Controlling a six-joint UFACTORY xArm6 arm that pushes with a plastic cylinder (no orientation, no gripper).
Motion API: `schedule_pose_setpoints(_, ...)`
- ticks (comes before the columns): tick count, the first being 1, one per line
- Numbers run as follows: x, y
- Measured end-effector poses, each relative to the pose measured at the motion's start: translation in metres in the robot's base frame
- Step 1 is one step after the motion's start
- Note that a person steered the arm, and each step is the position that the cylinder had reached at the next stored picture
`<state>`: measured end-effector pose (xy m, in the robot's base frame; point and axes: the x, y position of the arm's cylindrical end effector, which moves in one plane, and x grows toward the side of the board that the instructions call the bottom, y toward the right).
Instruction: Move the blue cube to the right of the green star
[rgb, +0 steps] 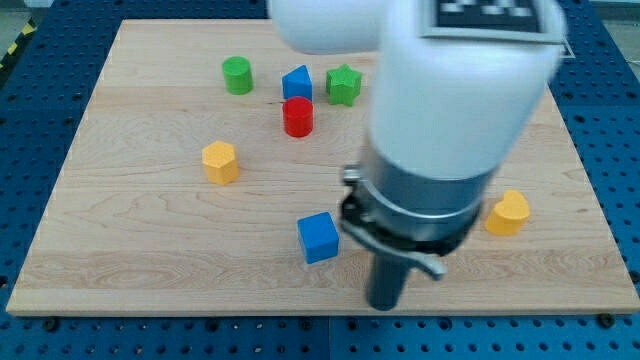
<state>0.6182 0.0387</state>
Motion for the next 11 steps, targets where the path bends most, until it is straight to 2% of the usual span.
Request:
schedule_pose_setpoints(1, -0.011, -0.058)
schedule_pose_setpoints(2, -0.02, -0.064)
schedule_pose_setpoints(3, -0.026, -0.06)
schedule_pose_setpoints(5, -0.066, -0.057)
schedule_pose_setpoints(6, -0.082, -0.043)
schedule_pose_setpoints(8, -0.086, 0.015)
schedule_pose_setpoints(11, -0.106, -0.013)
